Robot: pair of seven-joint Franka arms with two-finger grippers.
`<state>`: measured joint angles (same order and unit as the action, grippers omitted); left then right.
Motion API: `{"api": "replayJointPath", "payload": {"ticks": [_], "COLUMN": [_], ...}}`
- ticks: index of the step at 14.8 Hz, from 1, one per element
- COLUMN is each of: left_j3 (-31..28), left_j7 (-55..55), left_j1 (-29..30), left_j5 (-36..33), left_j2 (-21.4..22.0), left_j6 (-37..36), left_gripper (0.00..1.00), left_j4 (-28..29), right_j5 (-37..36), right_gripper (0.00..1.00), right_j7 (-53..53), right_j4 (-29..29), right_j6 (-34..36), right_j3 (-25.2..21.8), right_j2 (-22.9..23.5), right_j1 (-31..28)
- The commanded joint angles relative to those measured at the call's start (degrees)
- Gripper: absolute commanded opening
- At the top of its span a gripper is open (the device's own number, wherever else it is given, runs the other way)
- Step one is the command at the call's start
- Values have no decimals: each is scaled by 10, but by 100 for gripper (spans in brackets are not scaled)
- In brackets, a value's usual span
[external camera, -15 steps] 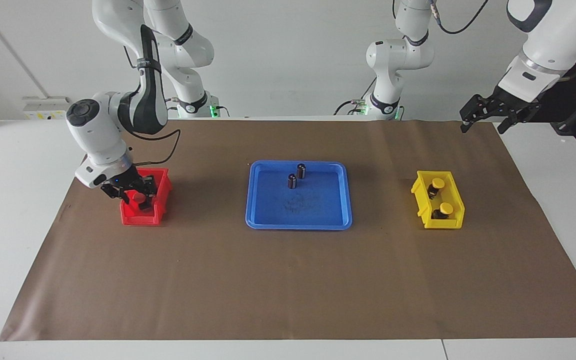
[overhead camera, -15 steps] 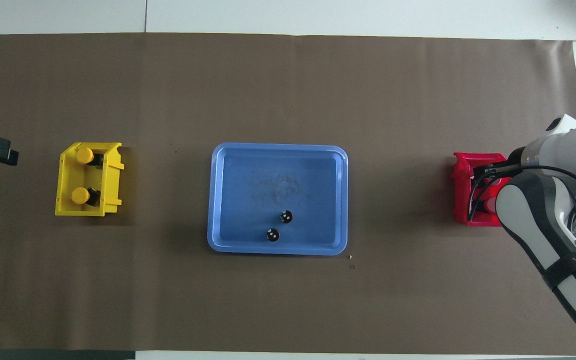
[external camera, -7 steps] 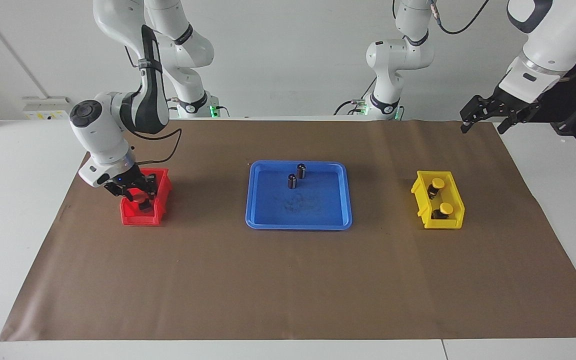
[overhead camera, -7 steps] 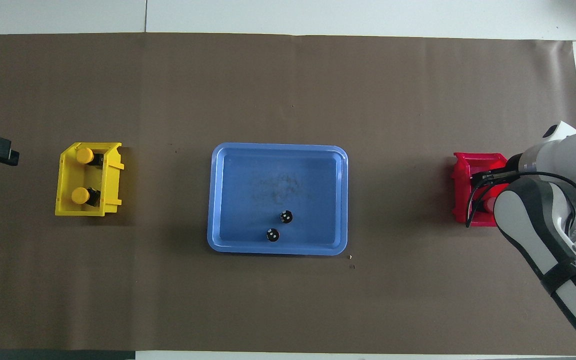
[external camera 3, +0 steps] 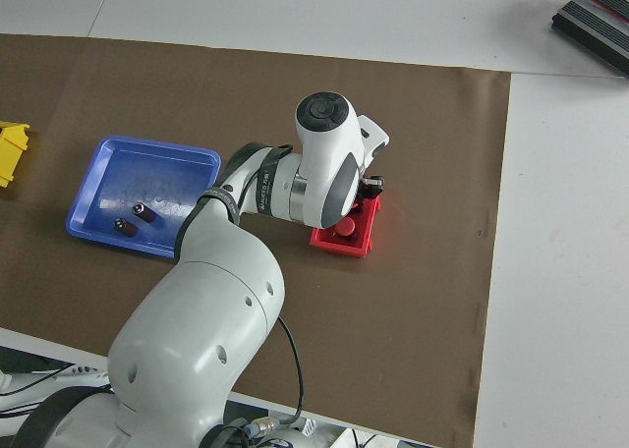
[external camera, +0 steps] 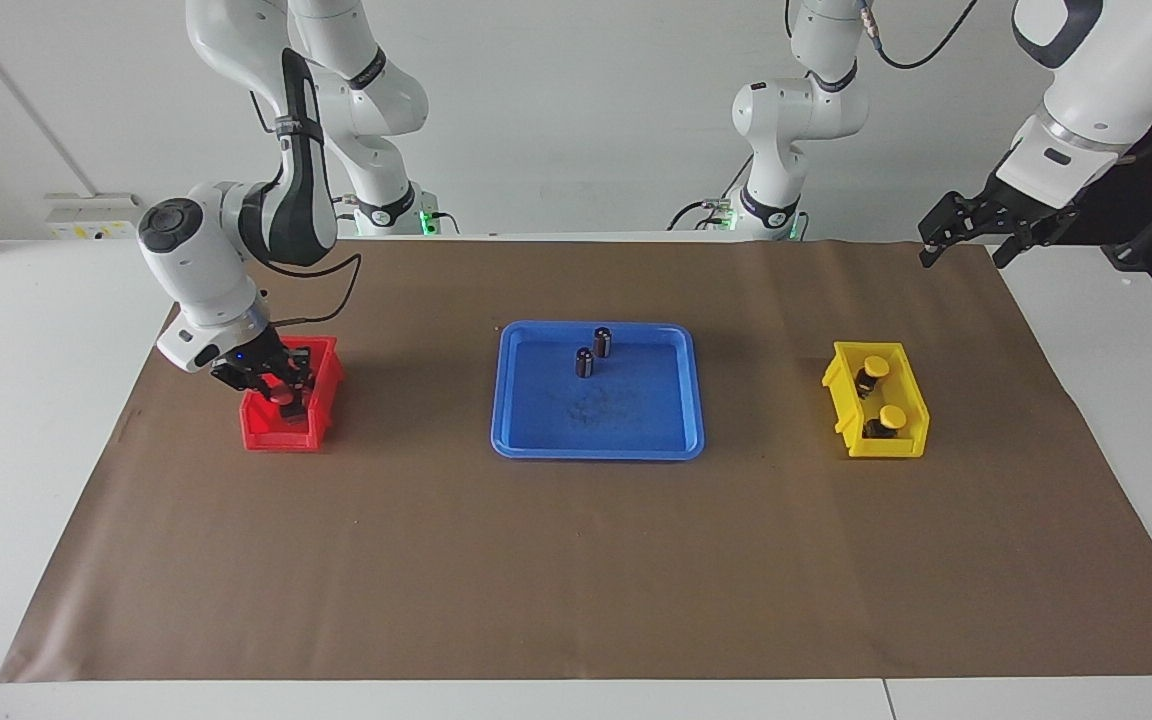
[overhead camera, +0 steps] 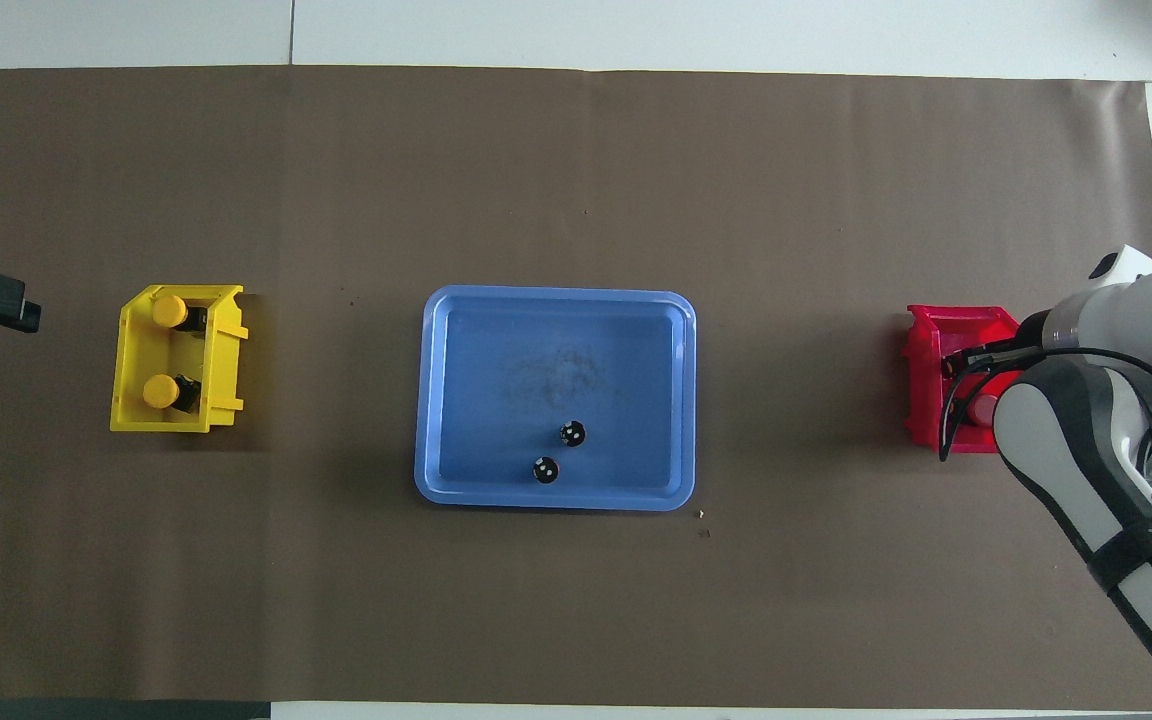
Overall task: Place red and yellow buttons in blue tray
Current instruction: 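Drop the red button in the tray while the left gripper grasps a yellow button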
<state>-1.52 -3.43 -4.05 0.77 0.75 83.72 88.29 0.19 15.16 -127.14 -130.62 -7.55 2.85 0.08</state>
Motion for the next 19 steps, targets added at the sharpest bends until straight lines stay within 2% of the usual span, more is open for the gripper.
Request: {"api": "replayJointPath", "payload": {"ticks": [1, 3, 5, 6, 7, 9, 10, 11, 14, 16, 19], "left_j3": [-1, -1, -2, -2, -2, -2, -1, -2, -2, -1, -1], "left_j7": [7, 3, 3, 3, 3, 2, 2, -1, -4, -3, 0], "left_j1": [-3, 4, 8, 8, 10, 21, 21, 22, 31, 31, 30], "left_j5": [1, 1, 0, 0, 0, 0, 0, 0, 0, 0, 0], "left_j2": [21, 40, 73, 75, 68, 44, 31, 15, -27, -45, -69], "left_j6": [3, 44, 175, 233, 272, 311, 324, 333, 385, 411, 437], "left_gripper": [100, 100, 100, 99, 94, 77, 73, 72, 70, 70, 70], "left_j4": [28, 70, 191, 237, 263, 276, 276, 276, 276, 276, 276], "right_j5": [10, 9, 4, 4, 3, 7, 12, 15, 11, 10, 14], "right_gripper": [16, 16, 17, 17, 17, 16, 16, 15, 14, 14, 15], "right_j7": [15, 11, -19, -48, -84, -177, -233, -291, -454, -507, -552], "right_j4": [95, 201, 314, 355, 386, 411, 410, 407, 425, 441, 433], "right_j6": [100, 197, 285, 313, 326, 319, 296, 264, 215, 177, 123], "right_j3": [4, 11, 13, 13, 13, 13, 13, 16, 17, 17, 17], "right_j2": [16, 43, 79, 94, 109, 124, 127, 130, 195, 244, 262], "right_j1": [0, 14, 35, 54, 81, 146, 175, 213, 313, 351, 381]}}
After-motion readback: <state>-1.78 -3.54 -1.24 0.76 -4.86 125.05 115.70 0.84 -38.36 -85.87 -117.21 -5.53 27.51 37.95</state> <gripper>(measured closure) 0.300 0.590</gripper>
